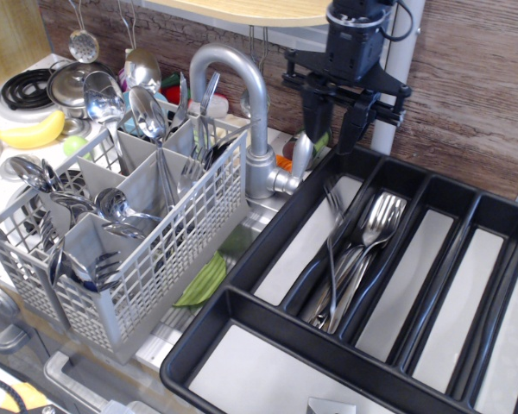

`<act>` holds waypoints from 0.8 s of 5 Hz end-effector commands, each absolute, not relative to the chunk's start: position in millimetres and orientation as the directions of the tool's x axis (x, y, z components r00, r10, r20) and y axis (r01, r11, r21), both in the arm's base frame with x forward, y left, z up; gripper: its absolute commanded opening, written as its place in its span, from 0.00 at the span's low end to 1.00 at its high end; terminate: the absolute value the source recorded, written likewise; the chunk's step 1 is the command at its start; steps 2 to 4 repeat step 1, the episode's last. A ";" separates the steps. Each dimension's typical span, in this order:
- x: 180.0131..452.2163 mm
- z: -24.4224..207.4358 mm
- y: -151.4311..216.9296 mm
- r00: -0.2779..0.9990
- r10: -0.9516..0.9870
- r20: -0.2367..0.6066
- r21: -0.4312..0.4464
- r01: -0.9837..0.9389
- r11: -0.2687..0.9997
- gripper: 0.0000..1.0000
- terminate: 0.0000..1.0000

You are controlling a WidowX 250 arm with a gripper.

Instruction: Put fork from basket to tray

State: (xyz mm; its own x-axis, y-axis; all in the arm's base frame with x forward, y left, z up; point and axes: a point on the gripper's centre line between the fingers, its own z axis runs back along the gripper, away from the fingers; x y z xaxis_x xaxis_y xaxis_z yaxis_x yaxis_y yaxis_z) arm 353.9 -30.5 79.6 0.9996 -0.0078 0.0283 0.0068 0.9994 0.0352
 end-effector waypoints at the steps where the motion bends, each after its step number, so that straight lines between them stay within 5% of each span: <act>1: 358.9 105.9 -29.5 0.994 -0.009 0.107 0.028 0.006 1.000 1.00 1.00; 4: 358.9 105.9 -29.5 0.994 -0.009 0.107 0.028 0.006 1.000 1.00 1.00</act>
